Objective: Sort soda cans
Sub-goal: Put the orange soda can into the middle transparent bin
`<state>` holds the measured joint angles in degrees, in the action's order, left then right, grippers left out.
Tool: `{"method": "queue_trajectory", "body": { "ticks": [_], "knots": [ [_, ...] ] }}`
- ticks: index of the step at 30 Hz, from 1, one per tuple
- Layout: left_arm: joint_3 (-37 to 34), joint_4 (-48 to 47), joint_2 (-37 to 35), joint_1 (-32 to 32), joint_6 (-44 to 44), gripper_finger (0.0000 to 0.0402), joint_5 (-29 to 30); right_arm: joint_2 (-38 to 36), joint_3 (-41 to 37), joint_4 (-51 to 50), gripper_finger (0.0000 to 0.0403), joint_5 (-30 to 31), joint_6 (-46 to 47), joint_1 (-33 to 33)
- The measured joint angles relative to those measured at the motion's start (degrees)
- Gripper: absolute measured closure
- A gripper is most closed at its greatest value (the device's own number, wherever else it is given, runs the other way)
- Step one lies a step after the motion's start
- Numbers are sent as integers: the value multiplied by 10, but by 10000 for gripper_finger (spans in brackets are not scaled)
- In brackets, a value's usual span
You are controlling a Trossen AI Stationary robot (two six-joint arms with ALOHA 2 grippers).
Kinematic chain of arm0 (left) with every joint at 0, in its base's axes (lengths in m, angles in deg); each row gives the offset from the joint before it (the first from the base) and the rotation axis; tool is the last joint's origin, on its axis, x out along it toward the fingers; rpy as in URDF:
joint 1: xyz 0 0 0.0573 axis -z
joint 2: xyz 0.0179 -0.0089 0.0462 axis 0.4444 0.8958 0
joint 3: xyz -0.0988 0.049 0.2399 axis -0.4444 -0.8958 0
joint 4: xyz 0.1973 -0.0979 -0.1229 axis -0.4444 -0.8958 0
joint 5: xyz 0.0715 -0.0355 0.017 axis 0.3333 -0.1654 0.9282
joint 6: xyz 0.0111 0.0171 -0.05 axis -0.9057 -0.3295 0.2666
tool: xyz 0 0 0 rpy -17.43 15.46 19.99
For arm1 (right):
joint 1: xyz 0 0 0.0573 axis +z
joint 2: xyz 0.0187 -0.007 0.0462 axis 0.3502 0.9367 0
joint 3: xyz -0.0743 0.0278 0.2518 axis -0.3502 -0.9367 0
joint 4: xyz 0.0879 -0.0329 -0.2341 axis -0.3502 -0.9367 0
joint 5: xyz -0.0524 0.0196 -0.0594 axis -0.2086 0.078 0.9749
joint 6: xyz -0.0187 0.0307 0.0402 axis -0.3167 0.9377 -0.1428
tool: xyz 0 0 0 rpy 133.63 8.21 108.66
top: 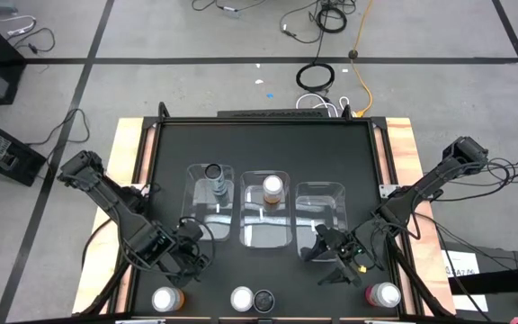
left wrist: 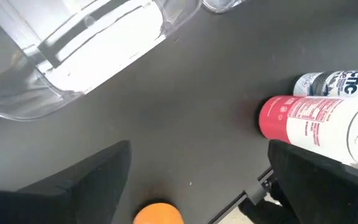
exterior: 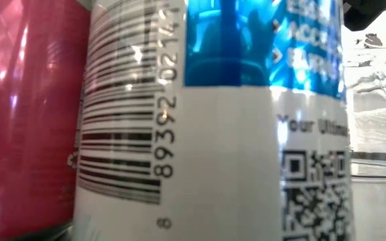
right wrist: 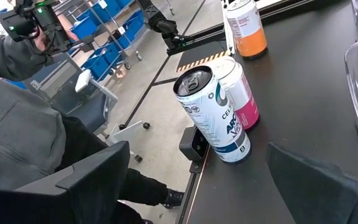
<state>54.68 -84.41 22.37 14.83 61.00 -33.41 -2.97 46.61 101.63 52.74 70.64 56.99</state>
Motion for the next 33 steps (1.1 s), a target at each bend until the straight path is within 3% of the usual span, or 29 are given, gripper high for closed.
{"method": "queue_trajectory", "body": {
  "ticks": [6, 12, 33],
  "knots": [
    [0, 46, 0, 0, 2, 20, -8, 0, 0, -1, 32, 0, -4, 0],
    [0, 30, -1, 8, 89, 20, -35, 0, 0, -3, 32, 0, -9, 0],
    [0, 9, -3, 159, 364, 20, -35, 0, 0, -9, 32, -14, -4, 0]
  ]
}}
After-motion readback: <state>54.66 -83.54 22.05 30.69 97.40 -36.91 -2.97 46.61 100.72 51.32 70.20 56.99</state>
